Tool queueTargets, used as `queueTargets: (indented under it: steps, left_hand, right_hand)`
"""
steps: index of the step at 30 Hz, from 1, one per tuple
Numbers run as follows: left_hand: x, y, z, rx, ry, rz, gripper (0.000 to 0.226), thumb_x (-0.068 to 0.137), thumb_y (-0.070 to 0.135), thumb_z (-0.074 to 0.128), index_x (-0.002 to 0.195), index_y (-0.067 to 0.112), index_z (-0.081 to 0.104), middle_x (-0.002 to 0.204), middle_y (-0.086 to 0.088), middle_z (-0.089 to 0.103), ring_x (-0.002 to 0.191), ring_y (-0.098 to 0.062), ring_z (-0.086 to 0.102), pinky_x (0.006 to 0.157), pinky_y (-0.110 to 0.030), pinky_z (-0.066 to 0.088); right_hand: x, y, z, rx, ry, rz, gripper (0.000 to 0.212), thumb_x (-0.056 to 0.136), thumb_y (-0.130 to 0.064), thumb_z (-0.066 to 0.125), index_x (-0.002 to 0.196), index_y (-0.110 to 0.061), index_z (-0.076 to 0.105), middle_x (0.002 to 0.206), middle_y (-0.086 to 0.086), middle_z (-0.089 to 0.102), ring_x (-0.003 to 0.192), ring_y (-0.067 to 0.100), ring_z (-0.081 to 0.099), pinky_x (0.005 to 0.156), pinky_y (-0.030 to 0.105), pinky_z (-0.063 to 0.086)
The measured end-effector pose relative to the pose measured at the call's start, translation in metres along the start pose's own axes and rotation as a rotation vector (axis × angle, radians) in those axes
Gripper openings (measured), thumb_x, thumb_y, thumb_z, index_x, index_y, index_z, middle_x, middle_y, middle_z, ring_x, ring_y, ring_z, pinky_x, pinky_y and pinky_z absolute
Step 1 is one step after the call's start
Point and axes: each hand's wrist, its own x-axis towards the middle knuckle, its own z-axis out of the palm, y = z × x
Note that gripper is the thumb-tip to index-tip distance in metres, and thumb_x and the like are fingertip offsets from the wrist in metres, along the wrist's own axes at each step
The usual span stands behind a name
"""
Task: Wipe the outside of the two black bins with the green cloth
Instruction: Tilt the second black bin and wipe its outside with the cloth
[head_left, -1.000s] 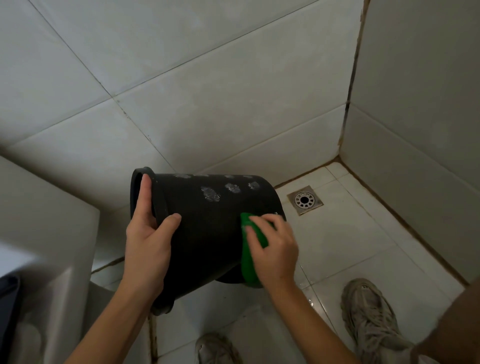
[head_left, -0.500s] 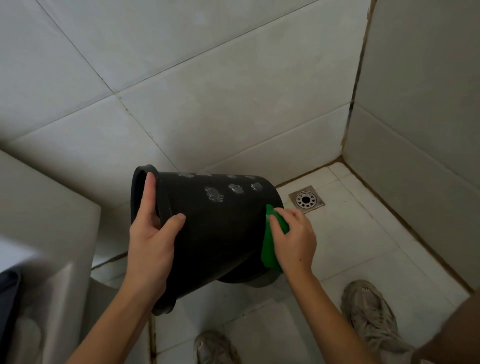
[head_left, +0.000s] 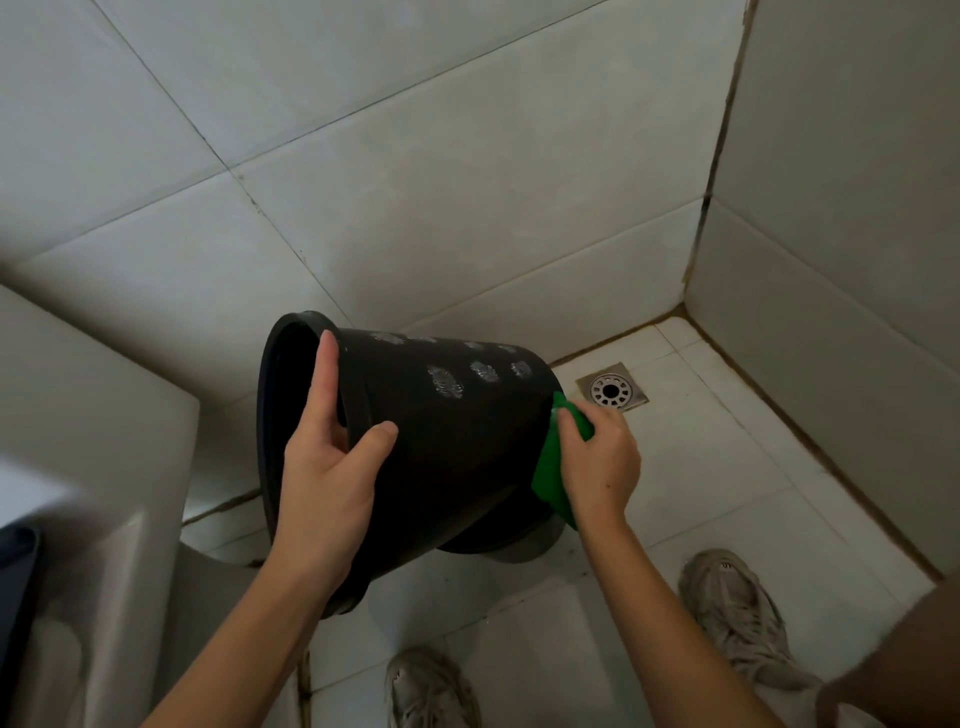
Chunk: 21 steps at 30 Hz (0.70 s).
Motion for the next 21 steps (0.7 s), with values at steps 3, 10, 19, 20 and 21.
queueTargets:
  steps: [3,10,19,20,21]
  left_hand:
    - [0.002,0.001,-0.001,-0.014,0.009,0.003,0.08,0.095,-0.003,0.05,0.15,0.046,0.019,0.116,0.038,0.047,0.101,0.016,0.059,0.082,-0.013,0.054]
    - [-0.003,0.001,0.0,0.002,-0.021,0.009,0.081,0.095,-0.005,0.049,0.149,0.047,0.019,0.107,0.046,0.048,0.099,0.018,0.059,0.084,-0.014,0.053]
    - [-0.01,0.004,0.001,0.272,-0.087,0.12,0.082,0.095,-0.01,0.046,0.155,0.021,0.001,0.115,0.045,0.039,0.09,0.034,0.048,0.072,0.007,0.039]
    - [-0.012,0.004,0.001,0.294,-0.099,0.135,0.082,0.095,-0.01,0.046,0.154,0.021,-0.002,0.11,0.052,0.042,0.089,0.034,0.048,0.071,0.007,0.038]
    - [-0.013,0.003,0.001,0.307,-0.107,0.144,0.084,0.095,-0.01,0.046,0.154,0.022,-0.004,0.105,0.06,0.042,0.091,0.033,0.048,0.072,0.007,0.038]
  right_hand:
    - [-0.015,-0.007,-0.001,0.007,0.019,-0.082,0.022,0.09,-0.024,0.065,0.109,-0.015,0.071,0.099,0.0,0.064,0.086,0.014,0.057,0.064,0.01,0.032]
    - [-0.003,0.002,-0.003,-0.012,-0.018,-0.007,0.024,0.092,-0.026,0.063,0.113,-0.017,0.069,0.103,0.0,0.065,0.087,0.009,0.054,0.063,0.011,0.031]
    - [-0.008,0.003,-0.009,0.076,-0.065,-0.055,0.023,0.088,-0.023,0.068,0.11,-0.015,0.071,0.103,-0.003,0.065,0.088,0.006,0.054,0.065,0.007,0.031]
    - [-0.009,0.003,-0.009,0.09,-0.064,-0.038,0.023,0.089,-0.022,0.068,0.11,-0.014,0.071,0.103,-0.003,0.065,0.089,0.007,0.054,0.065,0.006,0.031]
    - [-0.011,0.003,-0.008,0.103,-0.063,-0.026,0.024,0.089,-0.022,0.068,0.111,-0.014,0.07,0.104,-0.002,0.065,0.089,0.007,0.054,0.066,0.007,0.031]
